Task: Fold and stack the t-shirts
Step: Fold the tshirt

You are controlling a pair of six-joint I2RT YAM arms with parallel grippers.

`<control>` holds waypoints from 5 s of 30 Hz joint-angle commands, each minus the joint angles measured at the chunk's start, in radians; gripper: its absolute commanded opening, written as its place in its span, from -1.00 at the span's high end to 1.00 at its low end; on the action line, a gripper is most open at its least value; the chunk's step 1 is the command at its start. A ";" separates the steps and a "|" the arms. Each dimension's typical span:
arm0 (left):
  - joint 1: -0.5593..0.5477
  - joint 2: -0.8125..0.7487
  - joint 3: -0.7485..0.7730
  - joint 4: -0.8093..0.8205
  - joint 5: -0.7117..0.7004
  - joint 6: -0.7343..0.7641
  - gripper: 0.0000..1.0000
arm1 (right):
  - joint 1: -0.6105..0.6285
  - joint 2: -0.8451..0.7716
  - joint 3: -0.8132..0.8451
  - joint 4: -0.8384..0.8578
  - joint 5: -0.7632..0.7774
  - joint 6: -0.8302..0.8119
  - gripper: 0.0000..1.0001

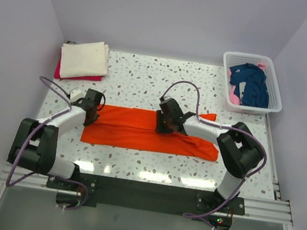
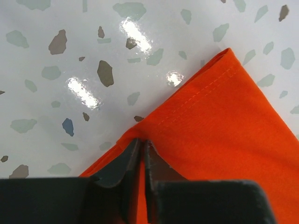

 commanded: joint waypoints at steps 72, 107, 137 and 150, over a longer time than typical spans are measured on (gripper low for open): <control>-0.791 0.468 0.442 0.404 0.486 -0.023 -0.08 | -0.362 0.807 1.261 -0.335 -0.040 -0.344 -0.44; -0.585 -0.156 0.086 0.103 0.331 0.157 -0.21 | -0.341 0.514 0.957 -0.341 0.293 -0.193 -0.27; -0.553 -0.118 0.036 0.162 0.387 0.203 -0.20 | -0.371 0.373 0.771 -0.164 0.267 -0.144 0.93; -0.553 -0.109 0.017 0.177 0.397 0.209 -0.20 | -0.376 0.374 0.714 -0.144 0.287 -0.144 0.86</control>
